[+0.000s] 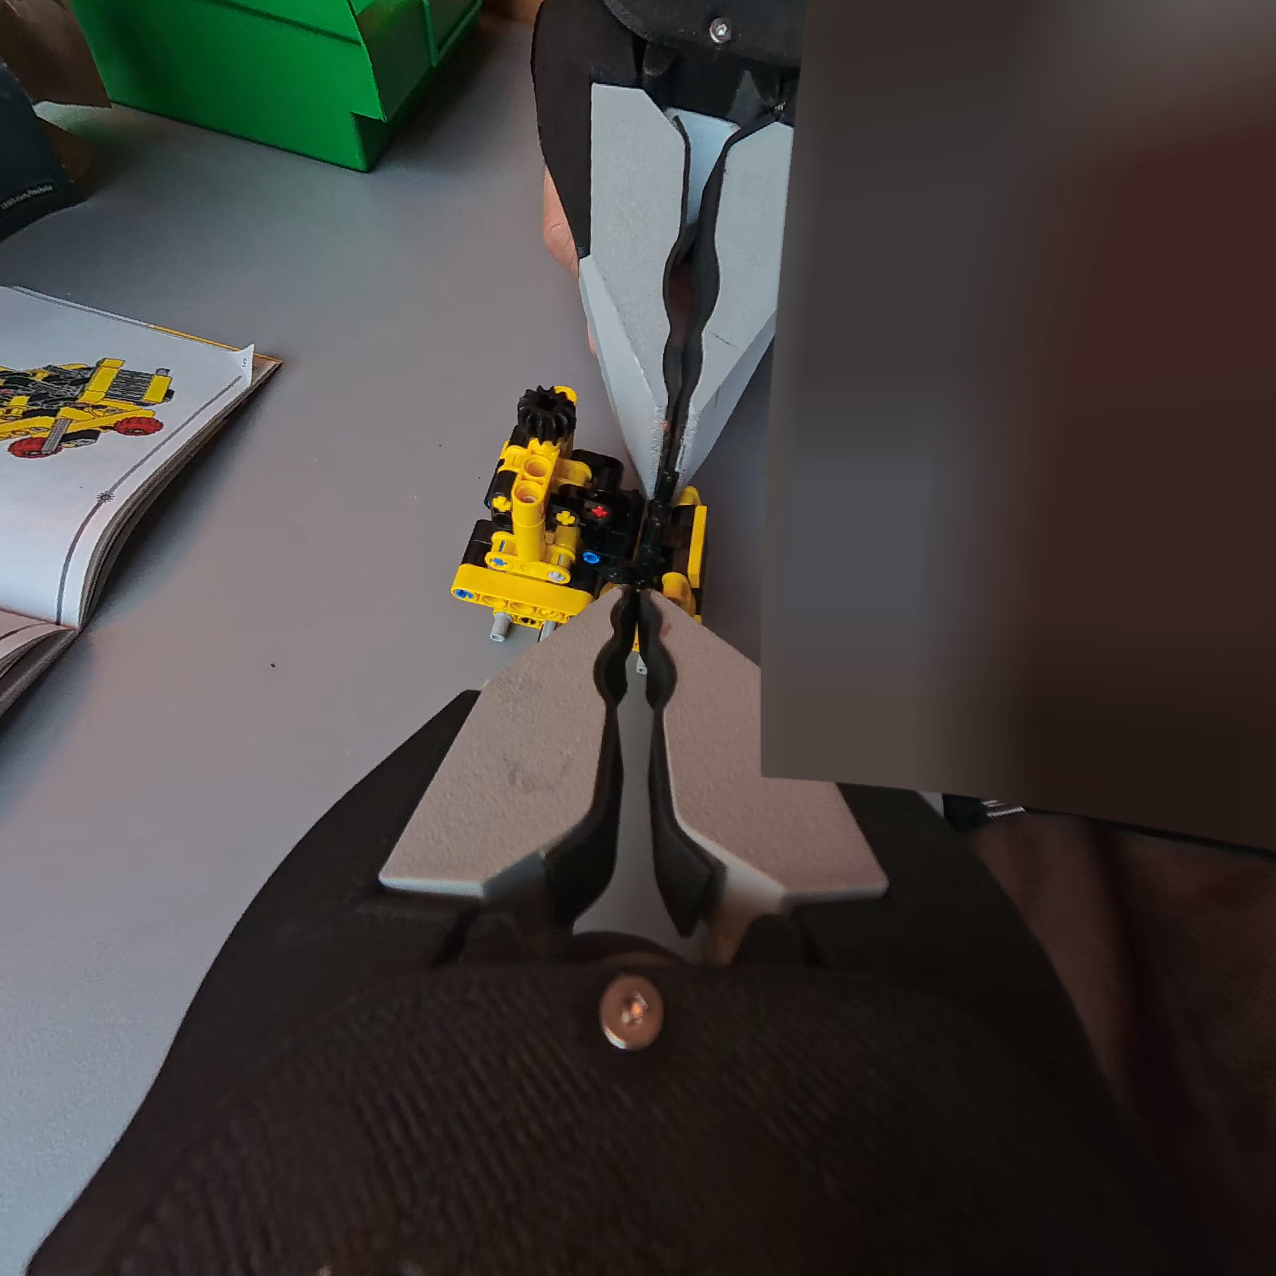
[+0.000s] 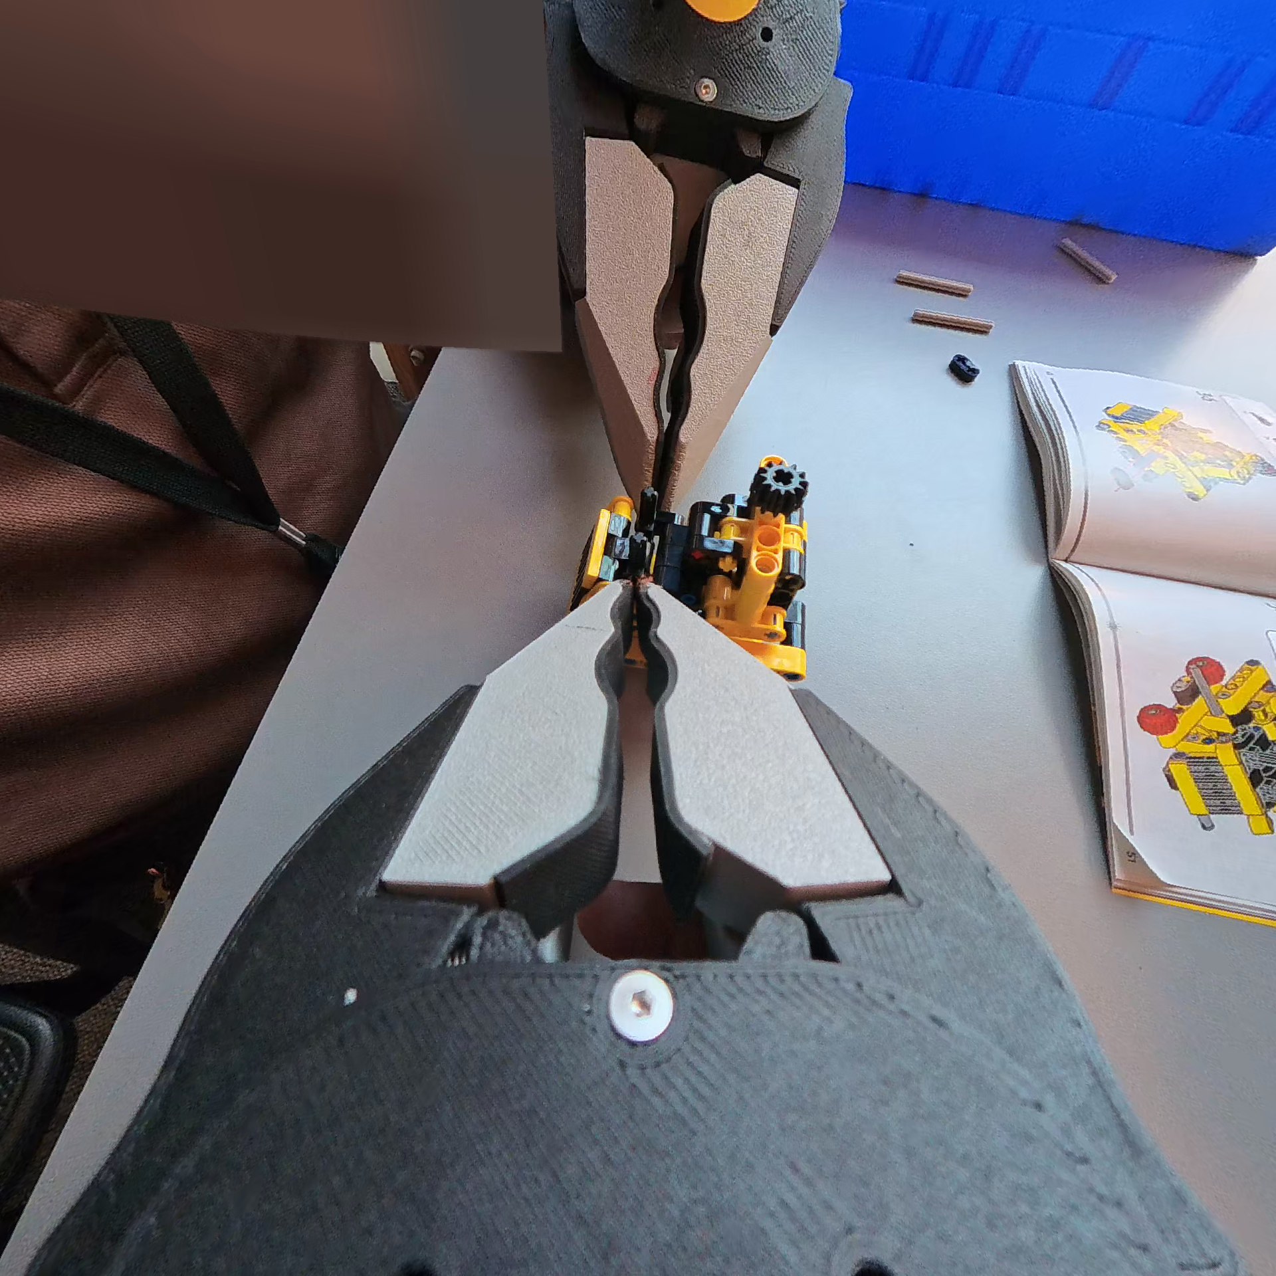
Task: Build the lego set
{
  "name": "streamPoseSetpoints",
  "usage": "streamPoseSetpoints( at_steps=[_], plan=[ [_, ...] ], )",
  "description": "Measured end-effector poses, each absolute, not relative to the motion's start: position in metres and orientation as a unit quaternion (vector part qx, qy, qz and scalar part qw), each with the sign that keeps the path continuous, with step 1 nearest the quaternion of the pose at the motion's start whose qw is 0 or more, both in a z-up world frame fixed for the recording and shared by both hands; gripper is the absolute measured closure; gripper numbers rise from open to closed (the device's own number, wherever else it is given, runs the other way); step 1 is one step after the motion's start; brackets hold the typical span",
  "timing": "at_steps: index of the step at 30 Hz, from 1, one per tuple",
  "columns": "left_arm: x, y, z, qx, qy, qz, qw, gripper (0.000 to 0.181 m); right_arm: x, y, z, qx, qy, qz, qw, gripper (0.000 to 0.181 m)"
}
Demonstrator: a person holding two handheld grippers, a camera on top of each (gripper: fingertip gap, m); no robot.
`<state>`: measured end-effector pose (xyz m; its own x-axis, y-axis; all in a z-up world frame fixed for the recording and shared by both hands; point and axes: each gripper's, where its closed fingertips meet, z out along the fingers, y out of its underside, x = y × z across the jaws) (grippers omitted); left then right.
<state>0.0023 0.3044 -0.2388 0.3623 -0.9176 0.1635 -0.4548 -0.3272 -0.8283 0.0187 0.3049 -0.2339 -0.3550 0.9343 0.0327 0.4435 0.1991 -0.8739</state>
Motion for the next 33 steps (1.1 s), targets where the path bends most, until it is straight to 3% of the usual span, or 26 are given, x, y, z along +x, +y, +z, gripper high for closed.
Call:
streamPoseSetpoints(
  at_steps=[7,12,25,33],
  plan=[
    [0.0,0.307,-0.233,-0.738,0.446,-0.341,0.374,0.181,0.025,0.306,-0.216,-0.47,-0.704,0.43,0.312,0.181],
    [-0.012,0.309,-0.227,-0.737,0.425,-0.354,0.388,0.181,0.034,0.333,-0.185,-0.483,-0.646,0.455,0.378,0.181],
    [-0.023,0.299,-0.207,-0.695,0.424,-0.4,0.42,0.181,0.031,0.371,-0.2,-0.548,-0.603,0.415,0.406,0.18],
    [-0.084,0.303,-0.216,-0.761,0.411,-0.25,0.435,0.181,0.036,0.413,-0.206,-0.59,-0.554,0.357,0.467,0.18]
  ],
)
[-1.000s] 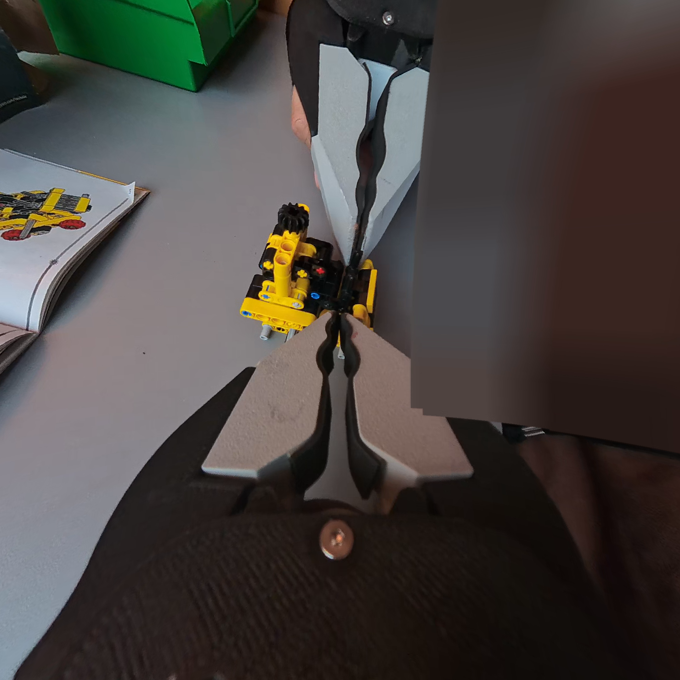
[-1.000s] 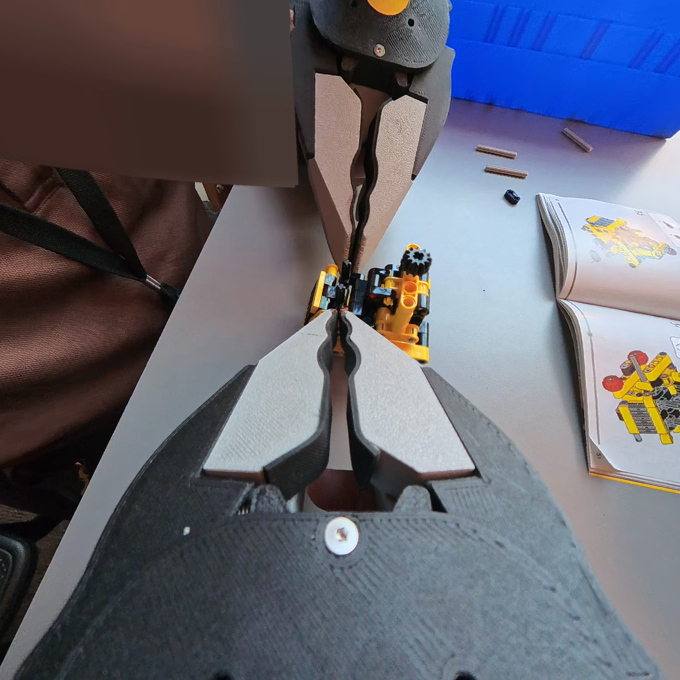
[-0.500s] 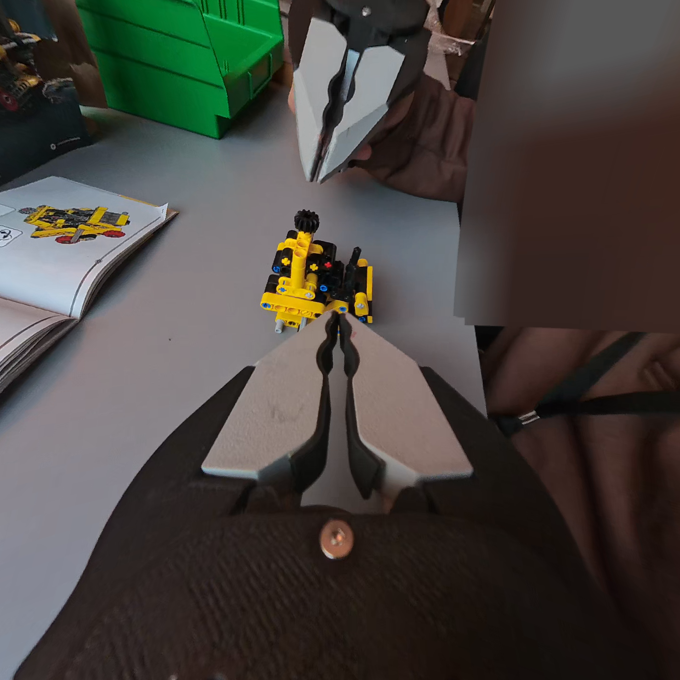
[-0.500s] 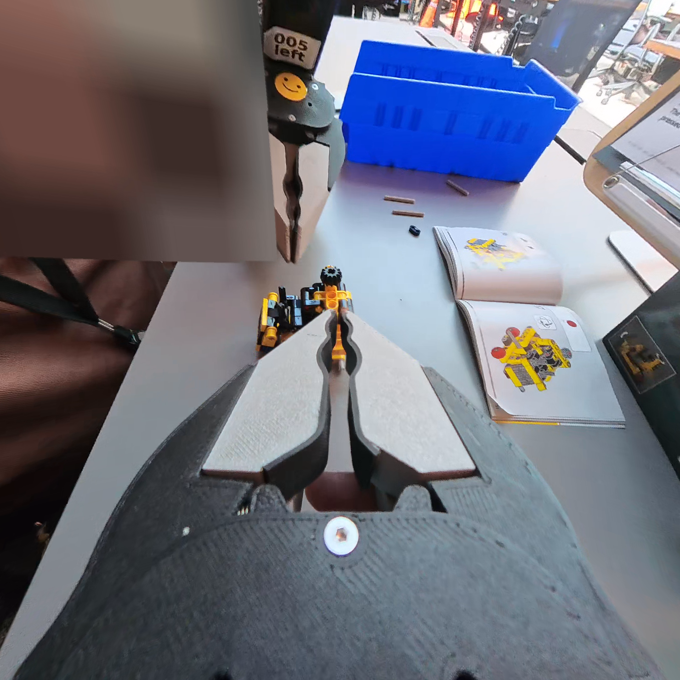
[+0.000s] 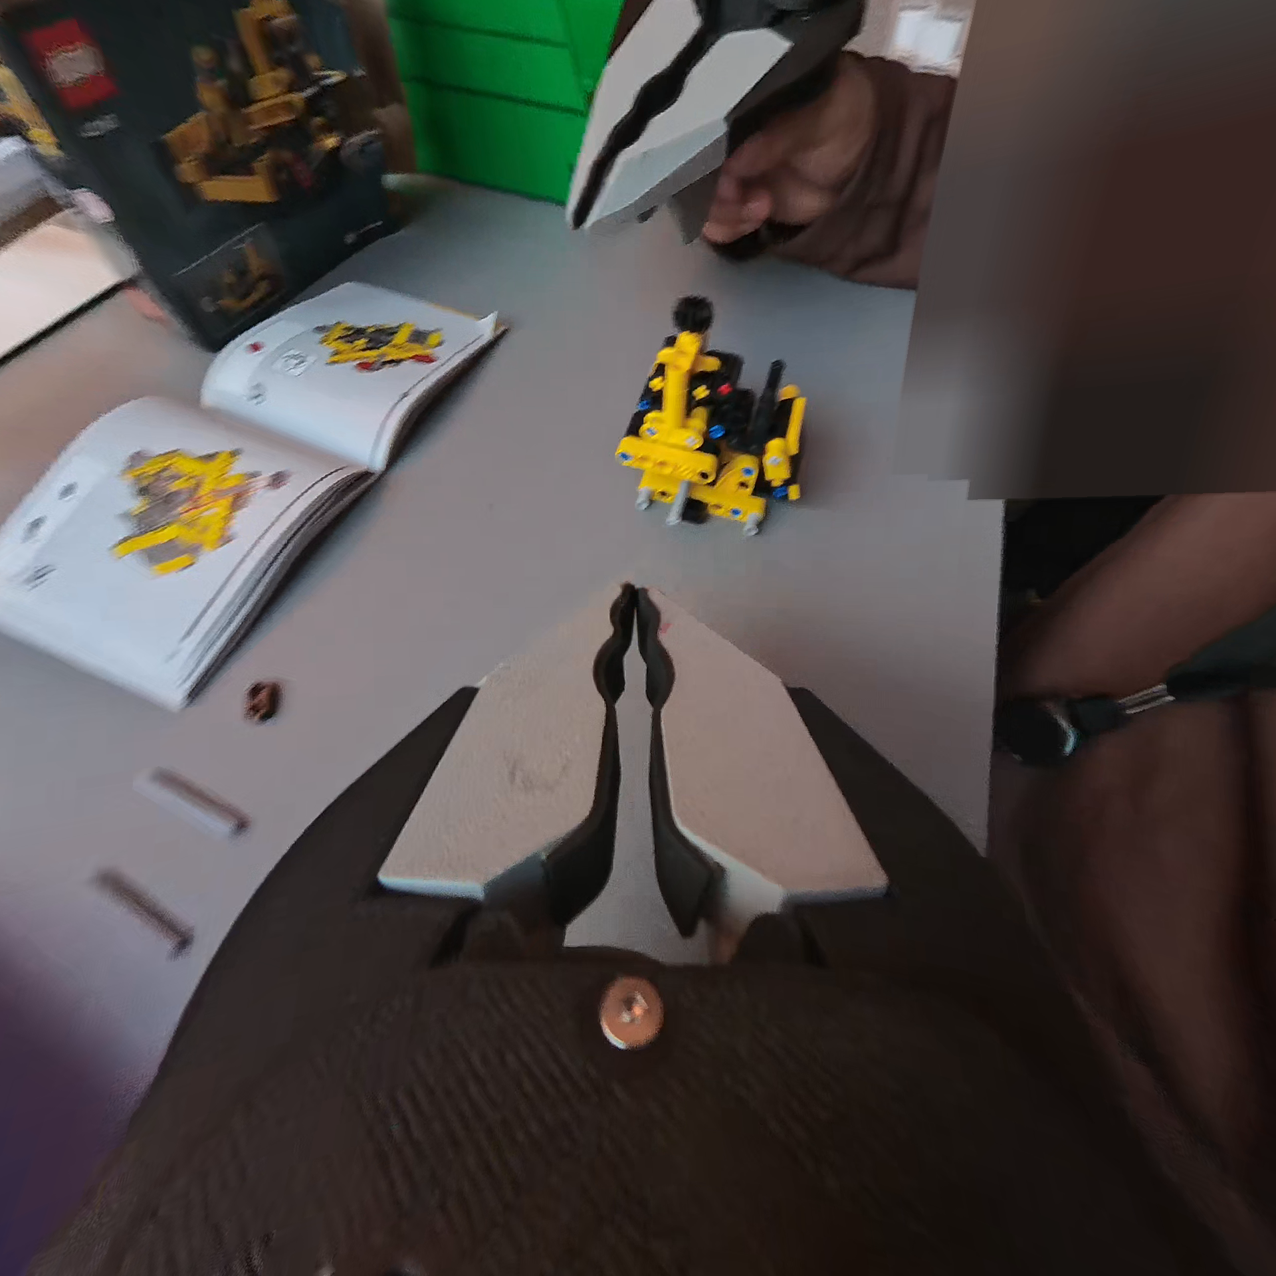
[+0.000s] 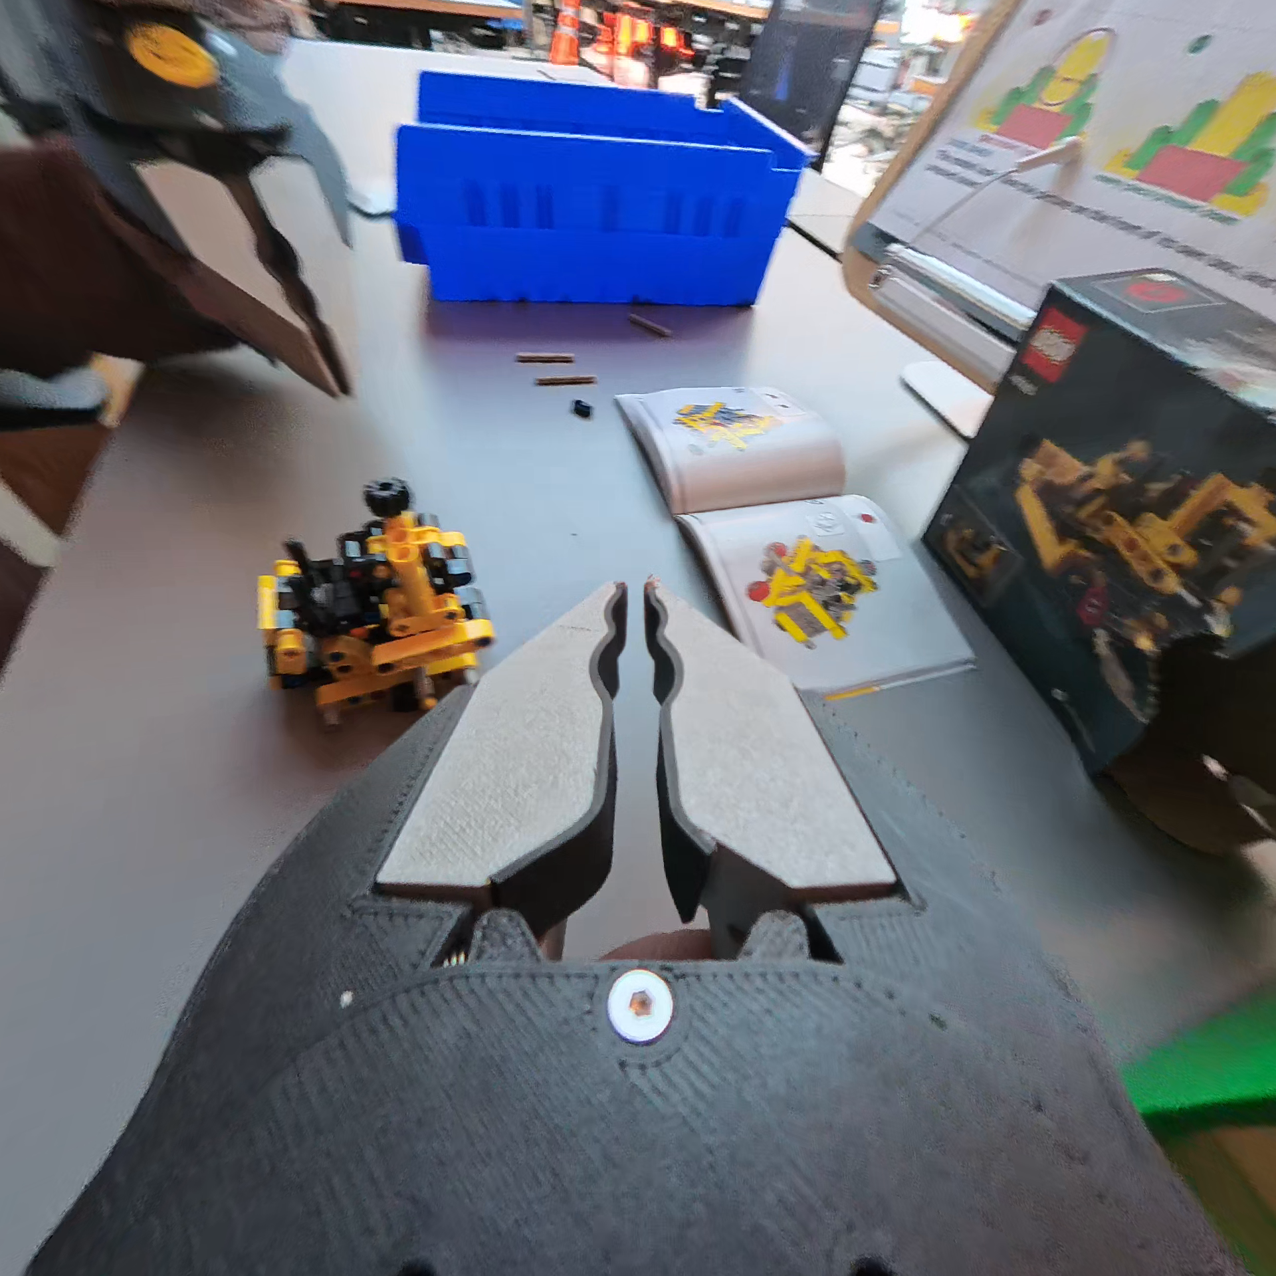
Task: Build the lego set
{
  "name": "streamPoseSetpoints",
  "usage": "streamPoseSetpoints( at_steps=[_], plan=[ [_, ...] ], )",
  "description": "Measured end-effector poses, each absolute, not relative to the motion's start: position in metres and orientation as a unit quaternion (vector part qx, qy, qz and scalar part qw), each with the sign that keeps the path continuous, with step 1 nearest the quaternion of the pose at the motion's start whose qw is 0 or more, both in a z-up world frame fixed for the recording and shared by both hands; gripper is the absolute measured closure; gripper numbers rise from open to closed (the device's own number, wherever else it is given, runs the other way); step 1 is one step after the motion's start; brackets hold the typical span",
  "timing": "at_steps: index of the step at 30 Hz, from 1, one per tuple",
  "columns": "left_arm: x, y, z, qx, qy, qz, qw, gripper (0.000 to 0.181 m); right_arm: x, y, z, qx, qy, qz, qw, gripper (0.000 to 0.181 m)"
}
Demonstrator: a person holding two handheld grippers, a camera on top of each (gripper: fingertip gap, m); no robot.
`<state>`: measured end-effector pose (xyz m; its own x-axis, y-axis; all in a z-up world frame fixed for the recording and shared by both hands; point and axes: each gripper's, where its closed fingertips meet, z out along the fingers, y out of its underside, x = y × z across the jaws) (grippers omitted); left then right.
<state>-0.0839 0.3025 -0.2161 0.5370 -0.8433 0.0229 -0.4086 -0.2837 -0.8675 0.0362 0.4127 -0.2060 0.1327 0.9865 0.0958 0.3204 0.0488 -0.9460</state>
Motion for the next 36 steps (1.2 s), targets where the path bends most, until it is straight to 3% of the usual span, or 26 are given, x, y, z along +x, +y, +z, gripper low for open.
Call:
streamPoseSetpoints(
  at_steps=[6,10,24,27,29,36],
  plan=[
    [-0.189,0.309,-0.208,-0.846,0.275,-0.124,0.44,0.179,0.05,0.449,-0.207,-0.627,-0.511,0.274,0.52,0.179],
    [-0.193,0.316,-0.198,-0.844,0.251,-0.124,0.457,0.158,0.052,0.453,-0.205,-0.628,-0.502,0.276,0.527,0.18],
    [-0.168,0.409,-0.266,-0.864,0.345,-0.059,0.361,0.161,0.057,0.455,-0.198,-0.626,-0.481,0.28,0.546,0.181],
    [-0.169,0.411,-0.268,-0.864,0.343,-0.066,0.363,0.162,0.053,0.453,-0.196,-0.623,-0.48,0.304,0.538,0.181],
    [-0.166,0.408,-0.27,-0.862,0.346,-0.088,0.36,0.176,0.051,0.45,-0.195,-0.619,-0.483,0.317,0.533,0.181],
    [-0.165,0.415,-0.253,-0.825,0.351,-0.088,0.433,0.177,0.043,0.449,-0.191,-0.592,-0.497,0.32,0.548,0.181]
  ],
)
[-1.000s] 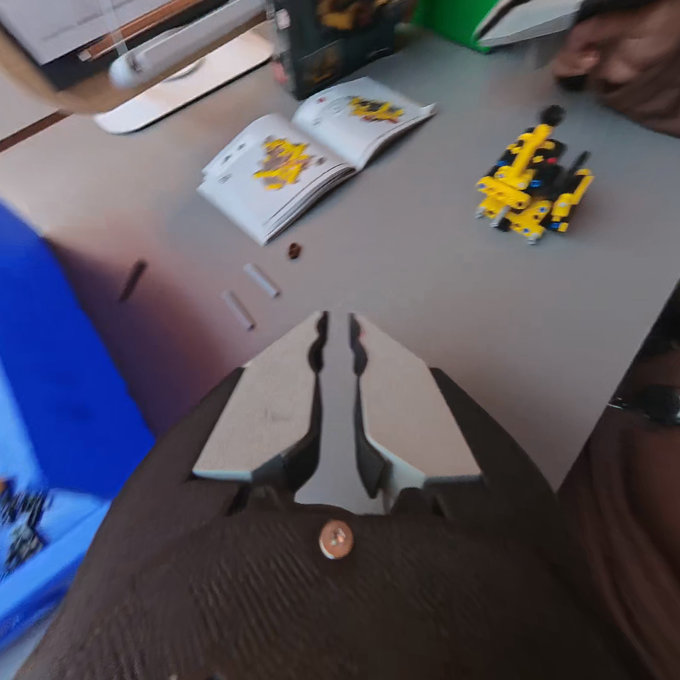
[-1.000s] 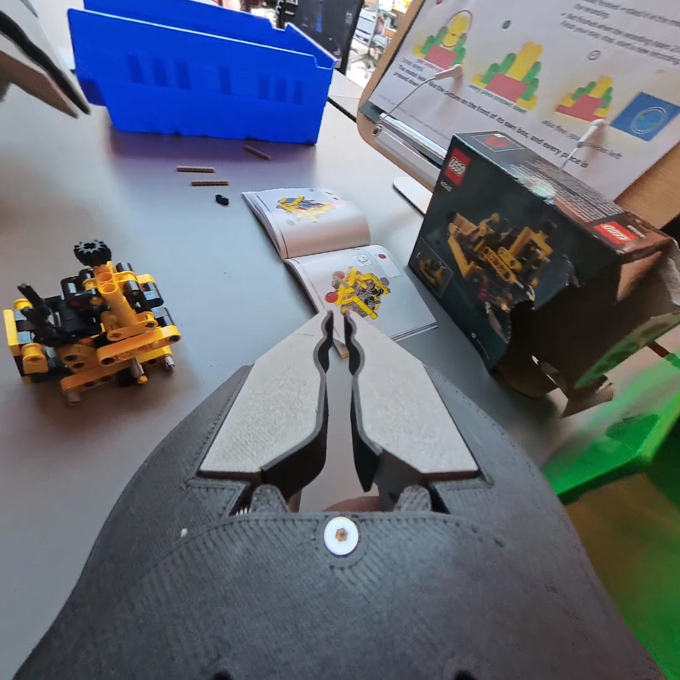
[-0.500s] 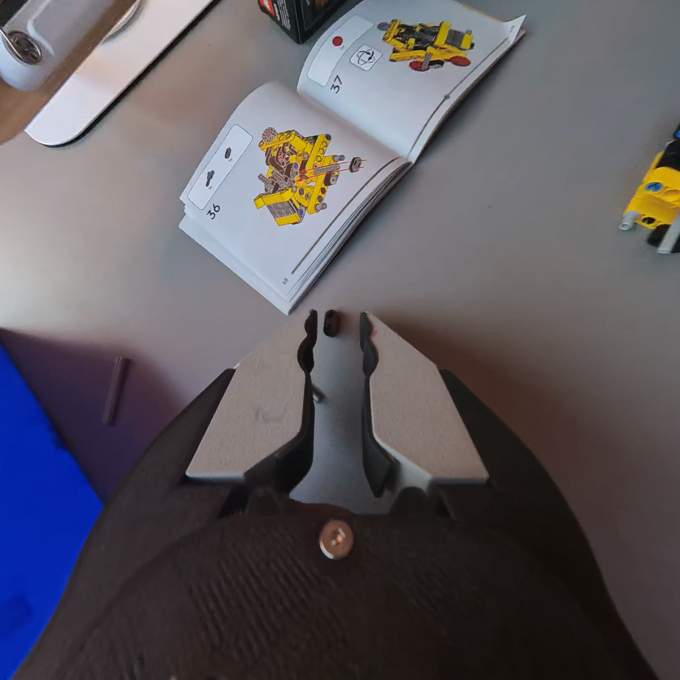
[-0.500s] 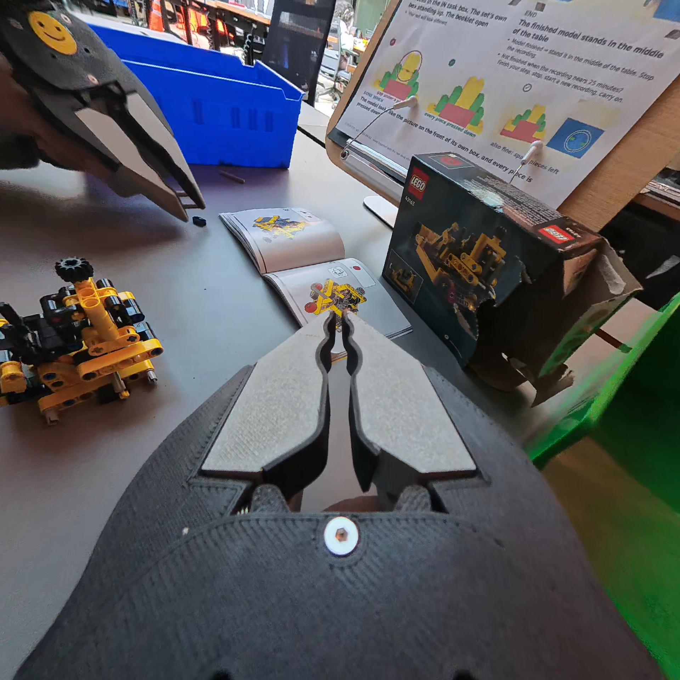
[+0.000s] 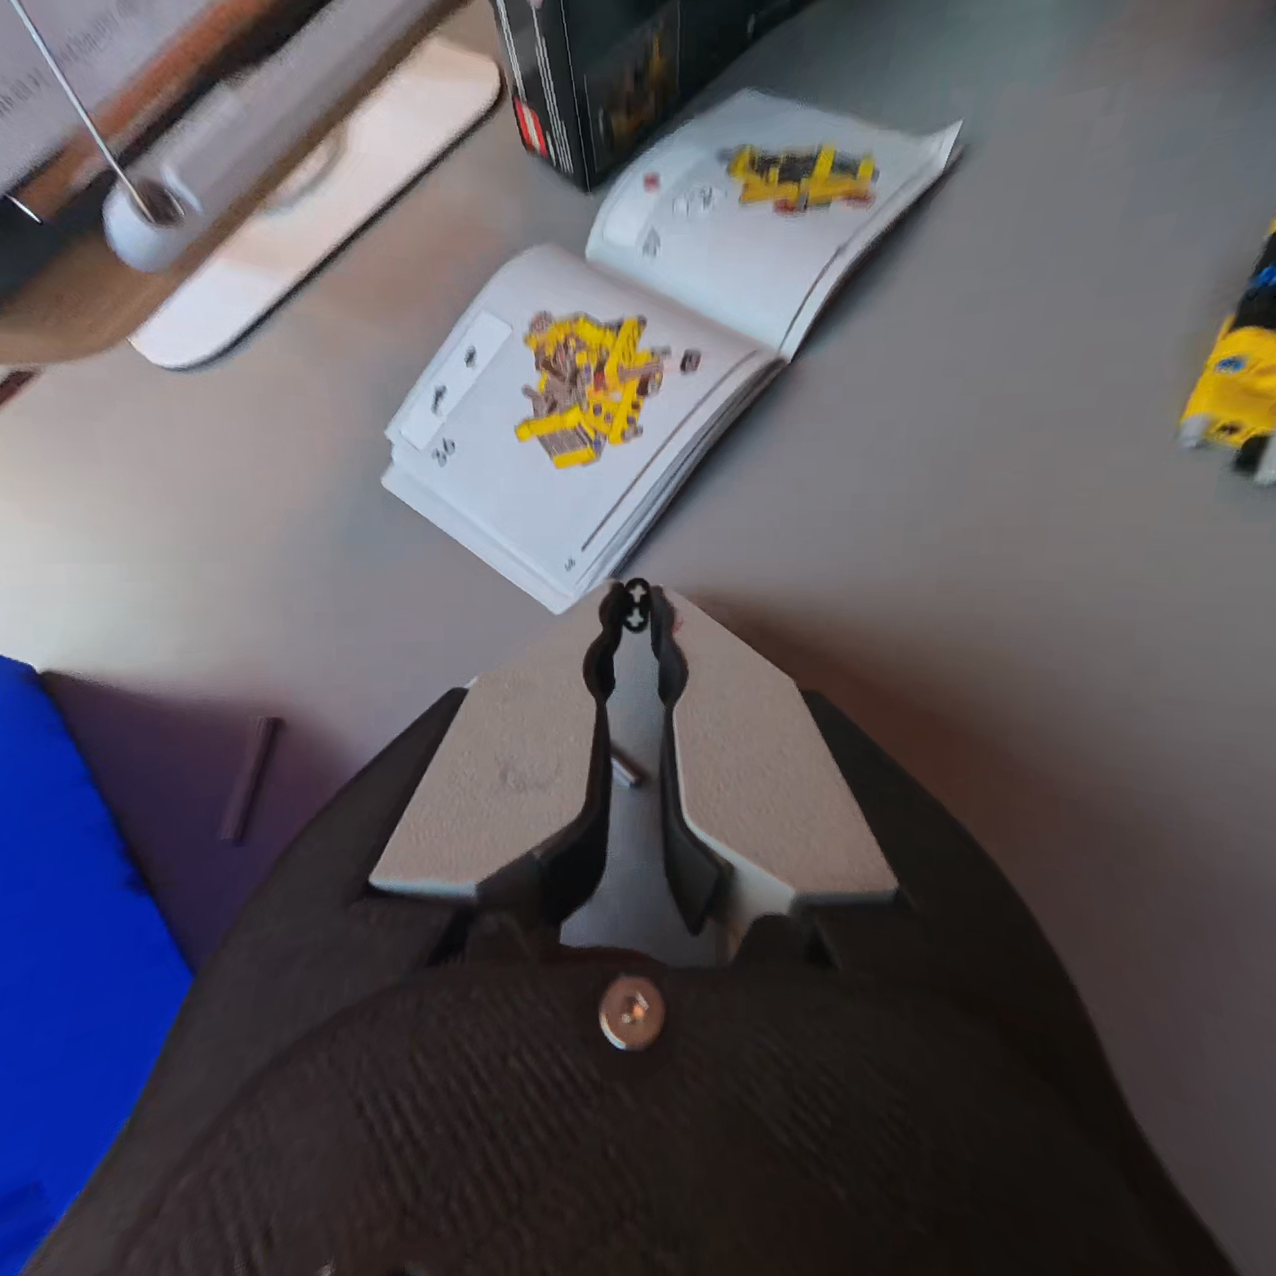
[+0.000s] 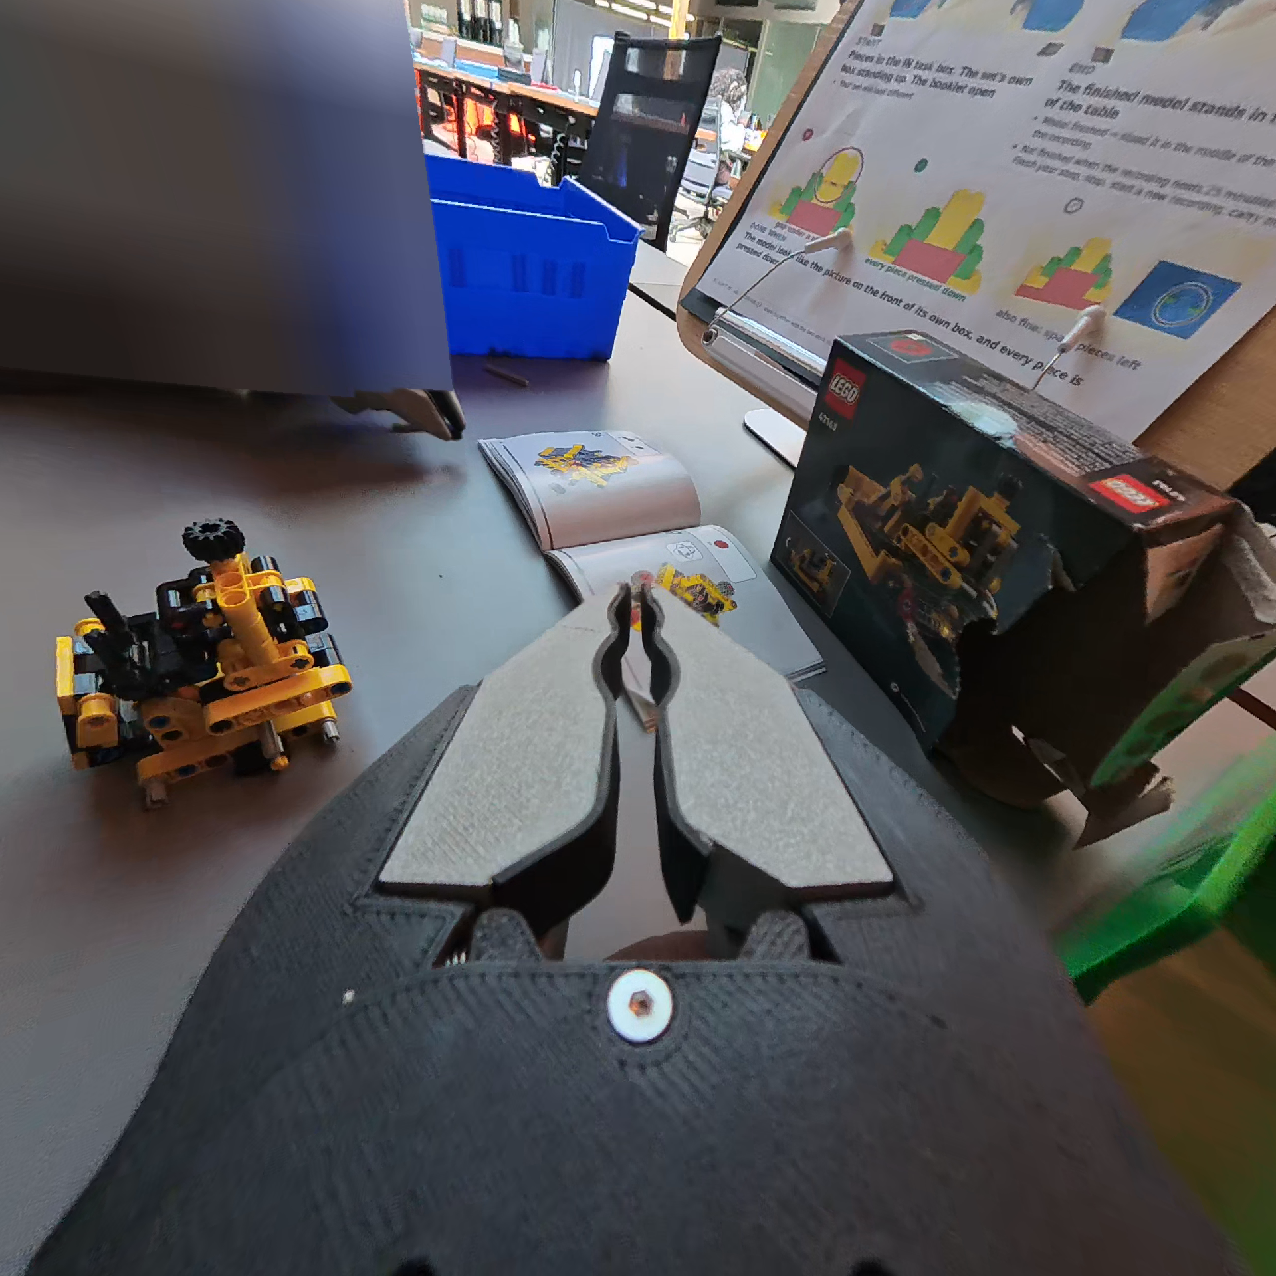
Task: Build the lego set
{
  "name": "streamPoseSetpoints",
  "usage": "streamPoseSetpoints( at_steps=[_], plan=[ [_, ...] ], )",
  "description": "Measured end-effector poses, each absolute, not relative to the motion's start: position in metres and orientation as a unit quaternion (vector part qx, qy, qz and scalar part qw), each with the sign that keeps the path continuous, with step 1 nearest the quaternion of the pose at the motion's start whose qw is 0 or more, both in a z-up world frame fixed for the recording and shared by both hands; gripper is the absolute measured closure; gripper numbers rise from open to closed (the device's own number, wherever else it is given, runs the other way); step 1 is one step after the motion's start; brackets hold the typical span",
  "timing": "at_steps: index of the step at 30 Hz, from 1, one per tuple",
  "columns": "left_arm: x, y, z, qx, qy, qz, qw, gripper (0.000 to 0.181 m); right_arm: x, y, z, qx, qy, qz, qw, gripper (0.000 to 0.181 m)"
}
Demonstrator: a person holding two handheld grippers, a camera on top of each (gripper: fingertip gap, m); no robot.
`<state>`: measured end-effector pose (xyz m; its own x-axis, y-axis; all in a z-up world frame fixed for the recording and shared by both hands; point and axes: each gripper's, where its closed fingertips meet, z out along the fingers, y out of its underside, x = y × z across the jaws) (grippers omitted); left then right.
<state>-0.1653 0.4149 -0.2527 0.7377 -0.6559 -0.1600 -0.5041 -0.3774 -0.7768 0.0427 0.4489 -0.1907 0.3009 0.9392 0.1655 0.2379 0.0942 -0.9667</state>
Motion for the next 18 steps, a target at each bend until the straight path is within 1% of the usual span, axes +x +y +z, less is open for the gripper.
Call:
streamPoseSetpoints(
  at_steps=[3,5,8,11,14,16,18],
  plan=[
    [-0.148,0.409,-0.223,-0.79,0.348,-0.147,0.482,0.177,0.039,0.456,-0.188,-0.587,-0.494,0.313,0.561,0.181],
    [-0.142,0.404,-0.218,-0.77,0.376,-0.13,0.499,0.177,0.039,0.46,-0.187,-0.585,-0.488,0.309,0.569,0.181],
    [-0.131,0.393,-0.231,-0.772,0.412,-0.122,0.468,0.177,0.041,0.464,-0.184,-0.578,-0.482,0.295,0.588,0.181],
    [-0.114,0.382,-0.231,-0.764,0.417,-0.173,0.461,0.177,0.042,0.466,-0.184,-0.575,-0.484,0.283,0.596,0.181],
    [-0.101,0.375,-0.213,-0.754,0.365,-0.297,0.458,0.177,0.04,0.465,-0.185,-0.572,-0.491,0.271,0.598,0.181],
    [-0.095,0.369,-0.19,-0.725,0.299,-0.435,0.443,0.177,0.04,0.465,-0.186,-0.569,-0.497,0.262,0.601,0.181],
    [-0.094,0.362,-0.159,-0.659,0.222,-0.589,0.412,0.177,0.039,0.464,-0.187,-0.567,-0.502,0.253,0.602,0.181]
  ],
)
